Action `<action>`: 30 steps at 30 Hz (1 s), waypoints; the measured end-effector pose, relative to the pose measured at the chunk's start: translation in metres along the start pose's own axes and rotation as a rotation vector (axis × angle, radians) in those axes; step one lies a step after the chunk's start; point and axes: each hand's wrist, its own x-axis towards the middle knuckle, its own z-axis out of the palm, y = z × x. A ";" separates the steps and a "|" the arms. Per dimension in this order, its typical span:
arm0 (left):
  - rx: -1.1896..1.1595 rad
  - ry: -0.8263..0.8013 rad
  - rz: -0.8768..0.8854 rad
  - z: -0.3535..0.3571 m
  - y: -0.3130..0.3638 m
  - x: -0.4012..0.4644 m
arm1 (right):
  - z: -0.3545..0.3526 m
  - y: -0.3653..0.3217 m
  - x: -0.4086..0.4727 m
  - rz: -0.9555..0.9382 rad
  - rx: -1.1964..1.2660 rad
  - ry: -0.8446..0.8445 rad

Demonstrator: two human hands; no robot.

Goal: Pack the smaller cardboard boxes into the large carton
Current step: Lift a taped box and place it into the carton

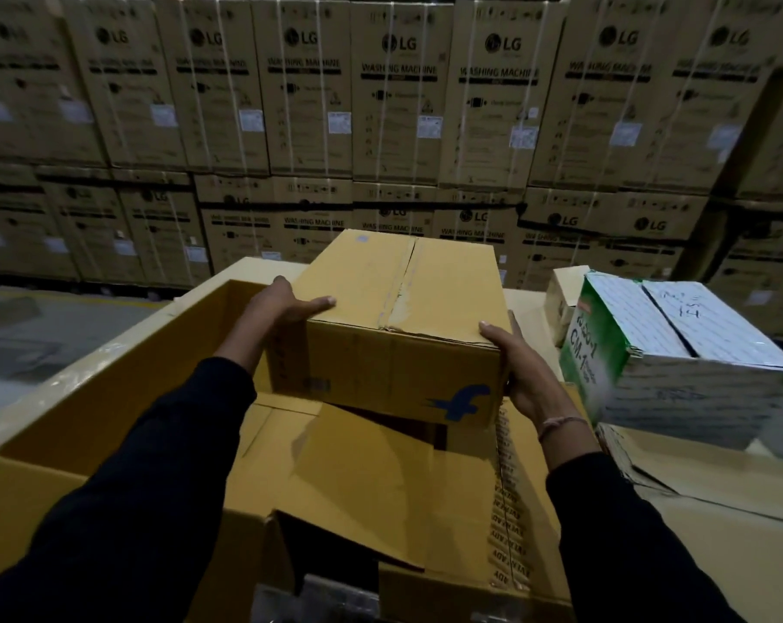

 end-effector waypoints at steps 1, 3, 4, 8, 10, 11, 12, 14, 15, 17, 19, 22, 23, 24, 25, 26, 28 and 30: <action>-0.013 -0.018 -0.001 -0.003 -0.001 0.002 | 0.002 -0.003 -0.002 -0.001 -0.015 0.000; -0.024 -0.059 0.007 -0.010 -0.002 0.005 | 0.005 -0.007 -0.005 0.000 -0.025 0.004; -0.023 -0.082 0.015 -0.013 -0.003 0.007 | 0.007 -0.009 -0.007 0.001 -0.021 0.013; -0.014 -0.194 0.103 -0.020 -0.010 0.019 | 0.013 -0.008 -0.013 -0.025 -0.044 0.085; -0.049 -0.210 0.167 -0.021 -0.016 0.030 | 0.022 -0.007 -0.016 -0.054 -0.066 0.132; -0.077 -0.215 0.192 -0.021 -0.019 0.036 | 0.028 -0.007 -0.018 -0.077 -0.077 0.160; -0.108 -0.222 0.212 -0.021 -0.022 0.043 | 0.035 -0.007 -0.019 -0.100 -0.083 0.187; -0.139 -0.236 0.254 -0.023 -0.031 0.057 | 0.053 -0.009 -0.022 -0.122 -0.076 0.235; -0.147 -0.244 0.273 -0.026 -0.039 0.063 | 0.065 -0.010 -0.023 -0.126 -0.074 0.256; -0.157 -0.259 0.309 -0.037 -0.058 0.077 | 0.091 -0.015 -0.026 -0.134 -0.096 0.287; -0.180 -0.253 0.340 -0.055 -0.083 0.090 | 0.123 -0.020 -0.029 -0.145 -0.136 0.295; -0.194 -0.209 0.360 -0.091 -0.123 0.106 | 0.172 -0.023 -0.030 -0.182 -0.176 0.279; -0.199 -0.206 0.374 -0.103 -0.137 0.112 | 0.190 -0.023 -0.029 -0.203 -0.188 0.260; -0.222 -0.207 0.376 -0.115 -0.153 0.117 | 0.208 -0.023 -0.029 -0.225 -0.202 0.240; -0.261 -0.211 0.360 -0.126 -0.169 0.120 | 0.225 -0.022 -0.029 -0.239 -0.215 0.216; -0.309 -0.213 0.334 -0.135 -0.186 0.121 | 0.242 -0.020 -0.029 -0.244 -0.225 0.184; -0.392 -0.218 0.286 -0.149 -0.219 0.117 | 0.272 -0.013 -0.031 -0.245 -0.235 0.111; -0.432 -0.220 0.288 -0.159 -0.249 0.109 | 0.295 -0.003 -0.036 -0.241 -0.225 0.066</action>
